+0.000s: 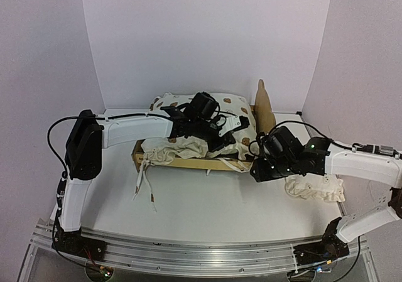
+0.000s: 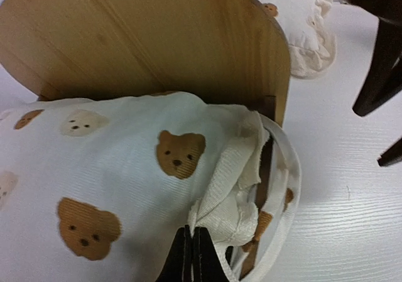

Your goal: Set up the pet bed

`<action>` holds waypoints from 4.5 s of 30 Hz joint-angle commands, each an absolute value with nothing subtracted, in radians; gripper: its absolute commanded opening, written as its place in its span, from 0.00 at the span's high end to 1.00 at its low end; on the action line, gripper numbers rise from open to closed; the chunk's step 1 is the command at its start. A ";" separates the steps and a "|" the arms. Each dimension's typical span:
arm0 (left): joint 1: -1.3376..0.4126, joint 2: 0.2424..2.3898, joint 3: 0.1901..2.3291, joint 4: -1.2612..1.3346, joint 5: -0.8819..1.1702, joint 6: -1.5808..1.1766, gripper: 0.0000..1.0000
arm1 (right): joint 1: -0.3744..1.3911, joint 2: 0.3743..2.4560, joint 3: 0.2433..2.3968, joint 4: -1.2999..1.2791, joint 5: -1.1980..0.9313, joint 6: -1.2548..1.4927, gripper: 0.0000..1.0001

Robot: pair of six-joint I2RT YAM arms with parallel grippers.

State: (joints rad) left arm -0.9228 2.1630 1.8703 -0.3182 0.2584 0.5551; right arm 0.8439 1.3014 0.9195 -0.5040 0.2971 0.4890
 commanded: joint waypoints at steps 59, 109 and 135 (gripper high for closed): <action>-0.731 1.973 1.858 -0.274 0.253 0.546 1.00 | 0.656 1.405 1.316 -0.439 -0.109 0.354 1.00; -0.730 1.950 1.739 -0.284 0.270 0.530 1.00 | 0.709 1.534 1.245 -0.555 -0.278 0.564 0.73; -0.890 2.096 1.743 -0.226 0.550 0.437 0.92 | 0.724 1.376 1.276 -0.770 0.020 0.454 0.58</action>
